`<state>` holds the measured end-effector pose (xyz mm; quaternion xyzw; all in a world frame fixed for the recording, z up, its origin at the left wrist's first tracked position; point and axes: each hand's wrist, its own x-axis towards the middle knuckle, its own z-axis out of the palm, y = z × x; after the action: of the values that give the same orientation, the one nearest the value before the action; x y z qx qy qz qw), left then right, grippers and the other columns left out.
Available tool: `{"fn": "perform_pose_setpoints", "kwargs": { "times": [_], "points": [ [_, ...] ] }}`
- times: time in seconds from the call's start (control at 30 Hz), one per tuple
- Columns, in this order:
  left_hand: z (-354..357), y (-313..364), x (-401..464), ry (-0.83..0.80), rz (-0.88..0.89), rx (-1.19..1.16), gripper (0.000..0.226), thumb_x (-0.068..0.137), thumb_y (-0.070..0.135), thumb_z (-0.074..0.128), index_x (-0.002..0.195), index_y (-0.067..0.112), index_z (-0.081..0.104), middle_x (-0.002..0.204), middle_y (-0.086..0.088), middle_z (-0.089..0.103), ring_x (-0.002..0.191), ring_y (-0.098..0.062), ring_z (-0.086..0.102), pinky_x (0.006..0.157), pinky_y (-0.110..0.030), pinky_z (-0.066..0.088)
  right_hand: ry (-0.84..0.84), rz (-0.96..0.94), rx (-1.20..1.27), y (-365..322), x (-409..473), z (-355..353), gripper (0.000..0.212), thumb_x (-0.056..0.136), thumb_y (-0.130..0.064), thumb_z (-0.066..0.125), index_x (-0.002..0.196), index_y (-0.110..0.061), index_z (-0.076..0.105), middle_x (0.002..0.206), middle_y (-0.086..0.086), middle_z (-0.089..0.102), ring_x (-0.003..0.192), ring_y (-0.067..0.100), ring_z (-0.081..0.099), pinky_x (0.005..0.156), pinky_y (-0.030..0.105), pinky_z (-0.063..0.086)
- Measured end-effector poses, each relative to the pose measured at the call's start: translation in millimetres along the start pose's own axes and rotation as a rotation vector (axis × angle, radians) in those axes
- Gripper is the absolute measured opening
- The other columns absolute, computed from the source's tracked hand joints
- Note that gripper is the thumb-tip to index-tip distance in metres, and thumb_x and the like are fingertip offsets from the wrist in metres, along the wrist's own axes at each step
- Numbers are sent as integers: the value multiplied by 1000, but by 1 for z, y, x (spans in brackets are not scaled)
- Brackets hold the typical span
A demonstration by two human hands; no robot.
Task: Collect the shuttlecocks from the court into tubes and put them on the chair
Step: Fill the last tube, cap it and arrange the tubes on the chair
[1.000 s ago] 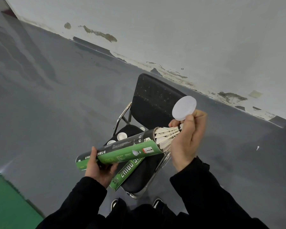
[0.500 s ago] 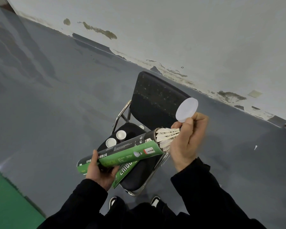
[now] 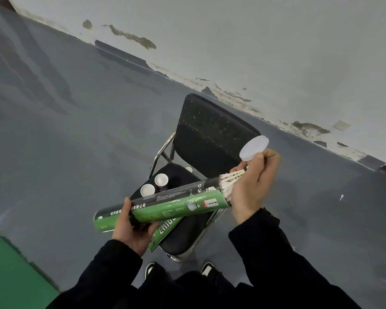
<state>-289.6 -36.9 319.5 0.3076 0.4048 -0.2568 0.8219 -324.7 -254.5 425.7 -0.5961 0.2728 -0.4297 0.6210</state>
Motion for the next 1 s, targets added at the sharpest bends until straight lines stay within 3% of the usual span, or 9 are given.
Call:
{"fn": "perform_pose_setpoints", "kwargs": {
  "times": [0.13,0.27,0.47,0.6,0.67,0.8,0.93,1.0],
  "points": [
    [1,-2,2,11,4,14,46,94,53,67,114,12,66,112,-10,70,104,-26,70,63,-43,65,17,73,100,0,-5,1,9,98,-20,35,93,-21,41,60,-11,47,52,12,49,56,35,47],
    [1,-4,1,38,7,-6,43,93,53,68,109,13,66,111,-10,70,101,-26,70,74,-45,62,14,146,102,-3,-5,3,9,99,-22,35,96,-20,43,68,7,52,58,22,59,69,46,61],
    [3,4,-5,10,17,-82,43,94,50,68,111,10,65,113,-12,70,106,-29,69,66,-50,64,125,242,195,-22,25,-7,19,103,-10,32,92,-17,44,62,7,49,47,19,50,50,33,53],
    [-1,11,-1,2,13,-78,43,93,52,69,109,12,67,116,-9,70,109,-26,69,75,-50,62,68,334,97,-18,28,-15,15,91,-24,38,86,-15,50,80,16,53,54,23,50,49,30,52],
    [-2,13,0,9,9,-91,43,92,52,69,108,12,67,116,-8,70,108,-26,69,74,-50,61,52,376,73,-16,22,-18,21,99,-25,39,84,-16,49,84,16,58,52,21,53,47,29,52],
    [-4,13,2,10,4,-89,45,92,55,68,109,14,68,113,-7,71,112,-25,68,76,-50,61,-18,415,71,-19,6,-16,29,108,-38,41,88,-23,57,70,-8,67,51,16,63,46,25,54],
    [-6,12,3,5,16,-59,45,92,57,67,107,14,70,107,-6,74,102,-24,71,64,-43,65,-50,623,83,-19,5,-18,30,103,-45,51,100,-18,63,96,5,65,73,16,63,53,25,54],
    [-5,12,2,19,13,-60,44,92,57,67,106,15,69,106,-5,74,100,-23,71,62,-43,65,-110,772,193,-19,4,-28,38,101,-47,53,111,-12,61,97,8,61,69,14,60,53,26,50]
  ]
}}
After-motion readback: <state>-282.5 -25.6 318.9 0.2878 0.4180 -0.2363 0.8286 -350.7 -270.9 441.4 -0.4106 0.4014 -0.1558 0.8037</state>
